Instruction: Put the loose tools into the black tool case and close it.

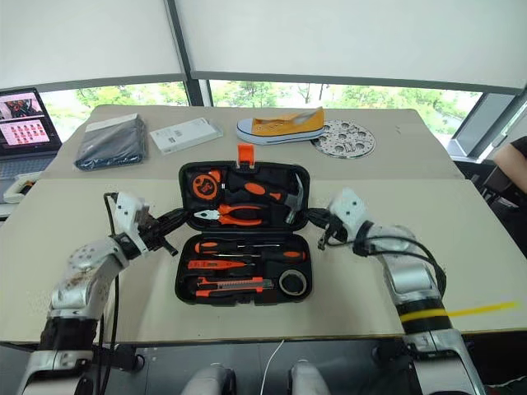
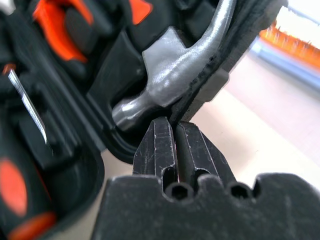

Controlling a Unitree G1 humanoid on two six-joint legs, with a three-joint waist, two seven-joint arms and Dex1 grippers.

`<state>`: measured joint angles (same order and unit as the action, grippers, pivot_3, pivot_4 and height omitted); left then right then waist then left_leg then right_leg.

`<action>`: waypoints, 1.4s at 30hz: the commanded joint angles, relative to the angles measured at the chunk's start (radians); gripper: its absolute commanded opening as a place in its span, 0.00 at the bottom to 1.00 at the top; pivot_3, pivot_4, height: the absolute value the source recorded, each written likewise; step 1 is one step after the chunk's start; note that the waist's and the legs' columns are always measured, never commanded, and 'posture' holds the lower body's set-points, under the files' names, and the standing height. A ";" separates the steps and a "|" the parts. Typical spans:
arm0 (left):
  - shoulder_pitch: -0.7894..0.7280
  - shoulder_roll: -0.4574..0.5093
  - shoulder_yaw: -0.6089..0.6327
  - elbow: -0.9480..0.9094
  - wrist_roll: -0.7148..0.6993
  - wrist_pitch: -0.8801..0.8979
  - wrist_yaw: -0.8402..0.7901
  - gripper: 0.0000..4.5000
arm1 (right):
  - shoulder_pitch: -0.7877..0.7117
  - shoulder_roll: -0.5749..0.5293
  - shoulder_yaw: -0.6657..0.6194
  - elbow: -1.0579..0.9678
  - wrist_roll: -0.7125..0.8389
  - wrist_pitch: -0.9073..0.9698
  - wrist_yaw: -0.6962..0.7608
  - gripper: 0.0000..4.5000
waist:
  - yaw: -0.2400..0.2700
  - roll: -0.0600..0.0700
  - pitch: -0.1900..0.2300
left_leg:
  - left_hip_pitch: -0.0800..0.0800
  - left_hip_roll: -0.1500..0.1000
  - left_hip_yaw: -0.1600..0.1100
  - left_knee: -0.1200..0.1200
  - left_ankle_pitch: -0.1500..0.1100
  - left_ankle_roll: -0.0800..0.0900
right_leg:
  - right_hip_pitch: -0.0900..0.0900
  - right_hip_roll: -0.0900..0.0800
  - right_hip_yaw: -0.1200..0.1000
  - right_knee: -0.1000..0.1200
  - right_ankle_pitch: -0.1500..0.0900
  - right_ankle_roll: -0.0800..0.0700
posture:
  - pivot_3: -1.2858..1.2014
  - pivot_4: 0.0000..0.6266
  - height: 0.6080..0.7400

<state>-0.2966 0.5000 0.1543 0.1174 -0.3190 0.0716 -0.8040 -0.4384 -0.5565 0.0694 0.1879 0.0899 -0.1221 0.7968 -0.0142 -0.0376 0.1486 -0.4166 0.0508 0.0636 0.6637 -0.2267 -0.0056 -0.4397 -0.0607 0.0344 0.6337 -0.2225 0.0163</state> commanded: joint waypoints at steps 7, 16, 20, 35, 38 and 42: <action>0.250 0.058 0.029 -0.006 0.046 -0.441 -0.126 0.37 | 0.225 -0.130 0.009 0.030 -0.252 -0.554 -0.150 0.30 | 0.002 0.000 0.000 | 0.010 0.000 0.002 -0.002 -0.001 0.001 | 0.010 0.000 0.001 -0.004 0.001 0.001 | 0.52 0.24 1.00; 0.339 0.121 0.113 0.010 -0.026 -0.381 -0.121 1.00 | 0.381 -0.230 -0.097 0.068 -0.221 -0.615 -0.229 0.90 | 0.001 -0.001 0.000 | 0.021 0.000 0.004 -0.002 0.001 0.004 | 0.018 0.000 0.006 -0.004 -0.005 0.003 | 0.52 0.24 1.00; 0.293 0.138 0.114 0.038 -0.052 -0.262 -0.109 1.00 | 0.520 -0.260 -0.138 -0.096 0.040 -0.421 -0.110 0.75 | 0.003 -0.001 0.000 | 0.022 0.001 0.004 -0.002 0.002 0.005 | 0.019 0.000 0.006 -0.003 -0.005 0.004 | 0.52 0.24 1.00; -0.177 0.101 -0.113 0.296 0.018 0.045 -0.228 0.01 | 0.696 -0.315 -0.011 -0.651 0.272 0.225 0.016 0.00 | -0.003 -0.007 0.000 | 0.021 0.000 0.004 -0.002 0.002 0.005 | 0.017 0.002 0.007 -0.004 -0.002 0.009 | 0.52 0.24 1.00; -0.208 0.104 -0.169 0.332 0.060 0.041 -0.274 0.01 | 0.660 -0.286 0.014 -0.648 0.251 0.277 0.007 0.00 | 0.002 -0.007 0.000 | 0.019 0.000 0.004 -0.002 0.002 0.005 | 0.016 0.003 0.006 -0.004 -0.002 0.009 | 0.52 0.24 1.00; -0.249 0.098 -0.214 0.386 0.077 0.038 -0.353 0.01 | 0.588 -0.227 0.034 -0.627 0.235 0.313 -0.012 0.00 | 0.006 -0.009 0.000 | 0.016 0.000 0.003 -0.002 0.002 0.005 | 0.014 0.002 0.006 -0.004 -0.001 0.005 | 0.52 0.24 1.00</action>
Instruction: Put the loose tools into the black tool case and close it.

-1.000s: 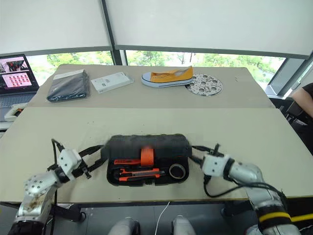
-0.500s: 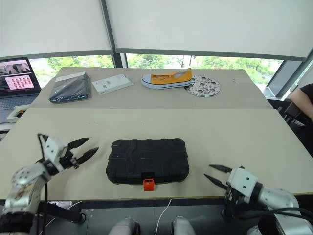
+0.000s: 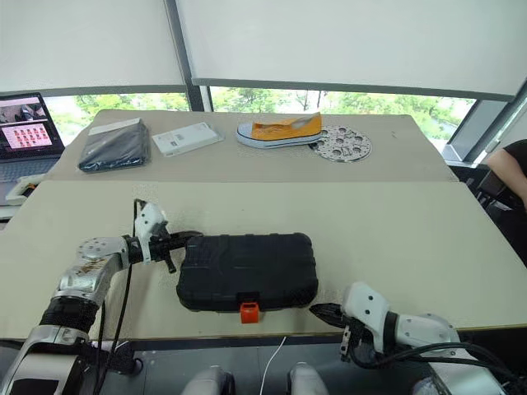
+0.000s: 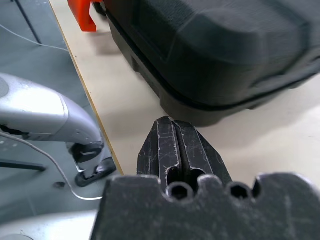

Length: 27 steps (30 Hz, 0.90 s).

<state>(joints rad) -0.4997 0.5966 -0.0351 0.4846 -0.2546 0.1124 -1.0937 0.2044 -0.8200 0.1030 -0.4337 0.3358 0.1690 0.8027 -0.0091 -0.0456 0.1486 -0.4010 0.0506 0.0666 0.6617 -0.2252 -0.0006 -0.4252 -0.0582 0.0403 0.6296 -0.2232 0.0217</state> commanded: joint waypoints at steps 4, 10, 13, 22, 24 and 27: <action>-0.011 0.021 -0.026 -0.015 0.006 0.019 -0.120 0.01 | -0.118 0.092 -0.001 0.055 -0.073 -0.003 -0.049 0.00 | -0.002 -0.001 0.001 | 0.000 -0.001 0.000 0.001 0.000 0.000 | 0.001 0.000 0.000 0.000 0.000 0.001 | 0.52 0.24 1.00; 0.165 0.041 0.065 -0.233 -0.067 0.117 -0.063 0.01 | -0.267 0.190 -0.030 0.236 -0.125 -0.044 -0.099 0.00 | -0.008 -0.001 0.001 | 0.000 0.000 0.000 0.001 0.000 0.000 | 0.000 0.000 0.001 0.000 0.001 0.001 | 0.52 0.24 1.00; 0.244 0.037 0.111 -0.329 -0.100 0.160 -0.009 0.01 | -0.319 0.211 -0.044 0.317 -0.136 -0.062 -0.100 0.00 | -0.006 -0.001 0.001 | 0.000 0.000 0.000 0.001 0.000 0.000 | 0.000 -0.001 0.001 0.000 0.002 -0.001 | 0.52 0.24 1.00; 0.172 0.154 0.187 -0.435 -0.321 0.411 -0.153 0.01 | -0.230 0.184 -0.155 0.275 -0.043 -0.040 -0.031 0.00 | 0.008 -0.001 0.001 | 0.000 0.000 -0.001 0.001 0.000 0.000 | 0.001 -0.001 -0.001 0.000 0.001 -0.001 | 0.52 0.24 1.00; 0.115 0.121 0.099 -0.482 -0.309 0.418 -0.176 0.01 | -0.157 0.184 -0.173 0.245 -0.044 -0.051 -0.033 0.00 | 0.012 0.000 0.001 | 0.000 -0.001 0.000 0.001 0.000 0.000 | 0.001 -0.002 0.000 0.000 0.001 -0.001 | 0.52 0.24 1.00; -0.001 0.023 -0.041 -0.473 -0.217 0.390 -0.127 0.01 | -0.078 0.186 -0.187 0.200 -0.051 -0.094 -0.022 0.00 | 0.024 0.000 0.001 | -0.001 -0.002 -0.001 0.001 0.000 0.000 | 0.002 -0.001 0.000 -0.001 0.001 0.000 | 0.52 0.24 1.00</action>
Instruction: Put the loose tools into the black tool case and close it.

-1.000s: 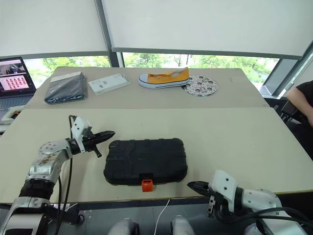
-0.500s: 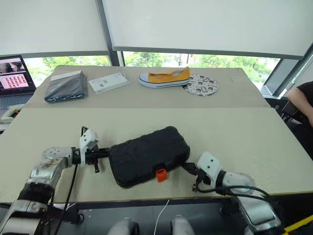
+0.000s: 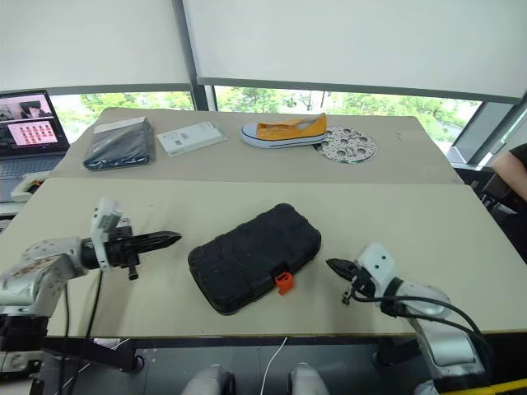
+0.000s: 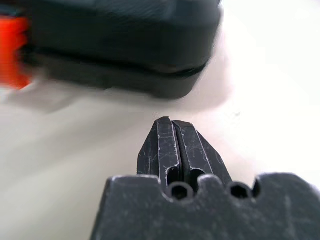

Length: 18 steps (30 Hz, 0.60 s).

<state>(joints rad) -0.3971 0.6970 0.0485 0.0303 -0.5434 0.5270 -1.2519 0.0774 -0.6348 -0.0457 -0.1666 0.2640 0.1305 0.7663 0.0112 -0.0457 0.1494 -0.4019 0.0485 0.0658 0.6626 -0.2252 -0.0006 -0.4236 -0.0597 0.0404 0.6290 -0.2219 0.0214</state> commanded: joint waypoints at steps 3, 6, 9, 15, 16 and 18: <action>-0.186 -0.159 -0.220 0.057 0.171 -0.061 0.083 0.01 | 0.075 0.016 -0.042 -0.078 0.013 -0.101 0.017 0.00 | -0.004 0.000 0.000 | -0.002 -0.001 -0.001 0.004 0.000 0.000 | 0.000 0.002 0.001 0.000 0.000 0.002 | 0.52 0.24 1.00; -0.229 -0.210 -0.305 0.152 0.259 -0.144 0.080 0.01 | 0.082 0.023 -0.012 -0.098 -0.020 -0.125 0.018 0.00 | -0.027 0.000 0.000 | -0.002 -0.001 -0.002 0.006 0.000 0.000 | 0.000 0.003 0.004 0.001 -0.002 0.008 | 0.52 0.24 1.00; -0.230 -0.224 -0.411 0.215 0.352 -0.197 0.048 0.01 | 0.084 0.033 0.030 -0.150 -0.028 -0.090 0.010 0.00 | -0.024 0.005 -0.003 | 0.002 0.000 -0.003 0.005 0.000 0.000 | 0.003 0.004 0.004 0.002 -0.003 0.007 | 0.52 0.24 1.00; -0.201 -0.272 -0.418 0.269 0.390 -0.229 0.084 0.01 | 0.038 0.075 0.135 -0.171 -0.074 -0.045 -0.011 0.00 | -0.007 0.010 -0.015 | 0.004 -0.001 -0.003 0.007 0.000 0.001 | 0.007 0.003 0.004 0.001 -0.006 0.002 | 0.52 0.24 1.00; -0.195 -0.273 -0.420 0.261 0.390 -0.224 0.080 0.01 | 0.029 0.087 0.145 -0.174 -0.074 -0.035 -0.018 0.00 | -0.005 0.010 -0.016 | 0.005 -0.001 -0.003 0.008 0.000 0.001 | 0.009 0.002 0.004 0.001 -0.006 0.002 | 0.52 0.24 1.00; -0.183 -0.270 -0.426 0.249 0.392 -0.220 0.072 0.01 | 0.014 0.105 0.168 -0.177 -0.072 -0.012 -0.025 0.00 | -0.002 0.011 -0.017 | 0.007 -0.001 -0.003 0.008 0.000 0.001 | 0.011 0.002 0.004 0.001 -0.006 0.002 | 0.52 0.24 1.00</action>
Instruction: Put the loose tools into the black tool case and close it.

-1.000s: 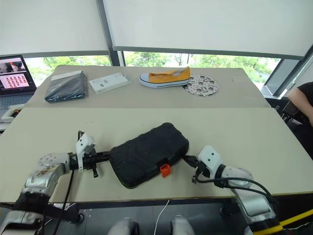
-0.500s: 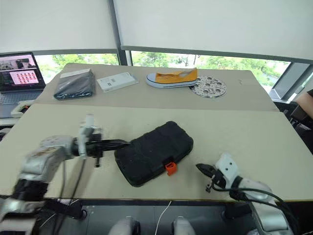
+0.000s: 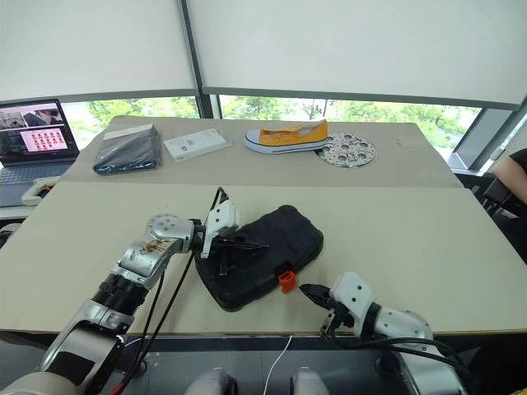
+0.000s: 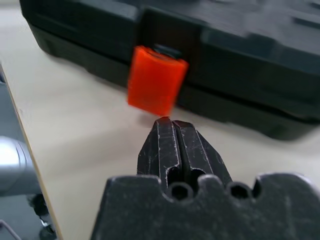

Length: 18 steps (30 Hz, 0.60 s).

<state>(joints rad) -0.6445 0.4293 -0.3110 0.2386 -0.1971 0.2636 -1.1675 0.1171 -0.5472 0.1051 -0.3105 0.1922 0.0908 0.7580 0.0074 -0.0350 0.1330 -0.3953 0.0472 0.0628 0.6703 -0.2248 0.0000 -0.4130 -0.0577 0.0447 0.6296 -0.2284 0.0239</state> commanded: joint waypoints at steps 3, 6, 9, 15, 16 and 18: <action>0.070 -0.001 -0.065 0.040 0.049 0.042 -0.012 0.01 | -0.041 0.030 0.049 -0.011 -0.024 0.030 -0.016 0.00 | 0.002 0.000 -0.001 | 0.002 0.000 0.000 0.000 0.000 0.000 | 0.002 0.000 0.000 0.000 -0.001 0.000 | 0.52 0.24 1.00; 0.071 0.002 -0.063 0.041 0.052 0.044 -0.011 0.01 | -0.061 0.048 0.059 0.007 -0.025 0.043 -0.028 0.00 | 0.001 0.001 -0.001 | 0.006 0.000 0.000 -0.001 -0.001 0.001 | 0.006 0.000 0.000 -0.001 -0.002 0.000 | 0.52 0.24 1.00; 0.069 0.000 -0.062 0.043 0.053 0.044 -0.010 0.01 | -0.079 0.055 0.071 0.033 -0.033 0.061 -0.029 0.00 | 0.001 0.001 -0.001 | 0.007 0.000 0.000 -0.001 -0.001 0.001 | 0.006 0.000 0.000 -0.001 -0.002 0.000 | 0.52 0.24 1.00; 0.062 -0.008 -0.064 0.049 0.054 0.046 -0.008 0.01 | -0.122 0.081 0.092 0.080 -0.042 0.074 -0.036 0.00 | 0.001 0.001 -0.001 | 0.007 0.000 -0.001 -0.001 -0.001 0.001 | 0.007 0.000 0.000 -0.001 -0.002 0.000 | 0.52 0.24 1.00; 0.061 -0.008 -0.064 0.050 0.055 0.046 -0.008 0.01 | -0.126 0.084 0.093 0.084 -0.045 0.064 -0.036 0.00 | 0.001 0.001 -0.001 | 0.007 0.000 -0.001 -0.001 -0.001 0.001 | 0.007 0.000 0.000 -0.001 -0.002 0.000 | 0.52 0.24 1.00; 0.061 -0.008 -0.065 0.050 0.055 0.048 -0.009 0.01 | -0.133 0.107 0.081 0.080 -0.034 0.025 -0.044 0.00 | 0.001 0.000 -0.002 | 0.007 0.000 -0.001 -0.001 -0.001 0.001 | 0.007 0.000 0.000 -0.001 -0.002 0.000 | 0.52 0.24 1.00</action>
<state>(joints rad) -0.6307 0.4266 -0.3108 0.2302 -0.1920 0.2655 -1.1691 0.0130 -0.4645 0.2007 -0.2068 0.1404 0.1738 0.7301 0.0082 -0.0346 0.1312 -0.3882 0.0477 0.0620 0.6691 -0.2255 0.0006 -0.4063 -0.0580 0.0441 0.6287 -0.2306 0.0240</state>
